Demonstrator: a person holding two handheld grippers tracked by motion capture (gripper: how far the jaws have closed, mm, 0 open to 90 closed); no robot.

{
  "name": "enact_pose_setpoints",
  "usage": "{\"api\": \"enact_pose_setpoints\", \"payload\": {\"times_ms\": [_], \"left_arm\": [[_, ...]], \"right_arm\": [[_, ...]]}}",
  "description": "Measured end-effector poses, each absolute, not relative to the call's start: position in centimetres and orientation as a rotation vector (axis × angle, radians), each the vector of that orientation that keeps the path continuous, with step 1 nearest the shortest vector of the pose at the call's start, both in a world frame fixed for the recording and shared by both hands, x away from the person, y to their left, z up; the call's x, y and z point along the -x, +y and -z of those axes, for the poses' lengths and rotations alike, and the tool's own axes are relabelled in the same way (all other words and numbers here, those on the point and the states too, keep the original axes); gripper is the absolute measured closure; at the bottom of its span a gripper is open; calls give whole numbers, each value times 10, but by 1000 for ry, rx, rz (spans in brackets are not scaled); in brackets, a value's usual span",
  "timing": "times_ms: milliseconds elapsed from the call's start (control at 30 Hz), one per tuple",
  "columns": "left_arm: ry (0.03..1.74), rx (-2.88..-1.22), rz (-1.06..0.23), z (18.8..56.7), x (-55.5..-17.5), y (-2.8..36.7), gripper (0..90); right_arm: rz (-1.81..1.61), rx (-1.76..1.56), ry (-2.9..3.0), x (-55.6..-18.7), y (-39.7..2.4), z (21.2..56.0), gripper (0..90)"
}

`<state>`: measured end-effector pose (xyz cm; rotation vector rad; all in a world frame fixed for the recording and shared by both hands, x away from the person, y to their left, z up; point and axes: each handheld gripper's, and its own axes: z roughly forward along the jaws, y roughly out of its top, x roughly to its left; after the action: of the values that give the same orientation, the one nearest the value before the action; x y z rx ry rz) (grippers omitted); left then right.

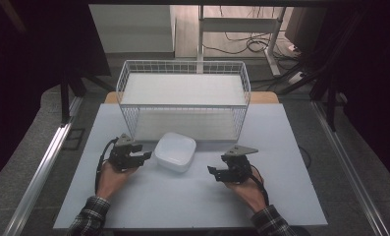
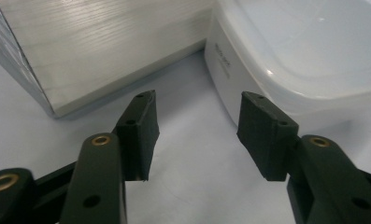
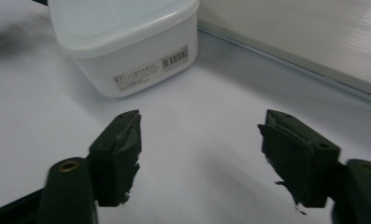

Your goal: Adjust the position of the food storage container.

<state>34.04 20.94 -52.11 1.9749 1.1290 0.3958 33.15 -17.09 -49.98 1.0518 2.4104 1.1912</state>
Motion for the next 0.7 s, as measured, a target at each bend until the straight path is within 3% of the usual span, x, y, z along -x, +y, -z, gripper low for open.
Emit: {"api": "enact_pose_setpoints", "payload": {"times_ms": [100,200,233,267,367,433,700], "left_arm": [[1145,-1979,-382,524,-349,207,551],[1138,-1988,-355,527,-360,203,671],[1138,-1988,-355,527,-360,203,711],[1129,-1995,-339,529,-366,200,752],[1120,-1994,-309,531,-373,197,816],[1091,-1993,-276,532,-375,191,886],[1062,-1990,-226,526,-362,181,898]], "right_arm": [[-1184,-1053,2435,-341,-159,502,399],[-1157,-1034,2474,-354,-143,506,577],[-1157,-1034,2474,-354,-143,506,577],[-1146,-1024,2482,-361,-136,508,667],[-1148,-1029,2478,-366,-131,510,743],[-1129,-1048,2464,-374,-125,513,850],[-1145,-1068,2455,-380,-119,515,881]]}}
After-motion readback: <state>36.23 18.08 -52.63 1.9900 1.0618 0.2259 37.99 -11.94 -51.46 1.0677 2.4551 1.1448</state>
